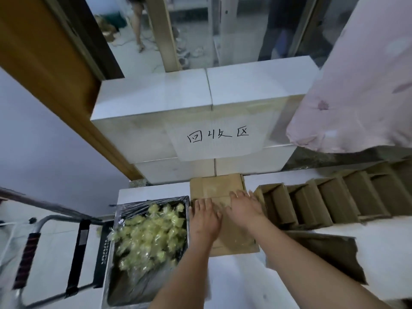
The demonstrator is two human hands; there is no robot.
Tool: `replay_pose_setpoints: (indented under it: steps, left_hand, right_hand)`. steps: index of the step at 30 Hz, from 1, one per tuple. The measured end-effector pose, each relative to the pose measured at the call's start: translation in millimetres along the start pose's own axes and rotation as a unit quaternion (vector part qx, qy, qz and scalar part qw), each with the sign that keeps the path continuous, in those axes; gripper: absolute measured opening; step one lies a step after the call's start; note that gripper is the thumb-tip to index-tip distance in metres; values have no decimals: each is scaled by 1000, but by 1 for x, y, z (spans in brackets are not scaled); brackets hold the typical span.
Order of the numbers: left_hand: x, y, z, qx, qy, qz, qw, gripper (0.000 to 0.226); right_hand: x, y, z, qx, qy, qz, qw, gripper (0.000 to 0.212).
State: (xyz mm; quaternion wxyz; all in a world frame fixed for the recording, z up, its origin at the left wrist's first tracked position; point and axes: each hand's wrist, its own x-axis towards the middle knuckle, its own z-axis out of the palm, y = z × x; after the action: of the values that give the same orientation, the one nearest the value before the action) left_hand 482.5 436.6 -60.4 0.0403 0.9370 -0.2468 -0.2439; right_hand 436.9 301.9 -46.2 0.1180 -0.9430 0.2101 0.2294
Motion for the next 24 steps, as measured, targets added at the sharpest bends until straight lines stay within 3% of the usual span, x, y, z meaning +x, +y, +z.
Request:
replay_pose_setpoints:
  steps: [7,13,24]
  left_hand:
    - [-48,7,-36,41,35,31,998,49]
    - [-87,9,-39,66,29,42,997,54]
    - [-169,31,-10,52,2,106,993,48]
  right_hand:
    - [-61,-2,-36,3,10,29,1000,53]
    - [-110,-4,-40,7,35,27,999,54]
    - [-226,16,-7,-35,54,74,995,55]
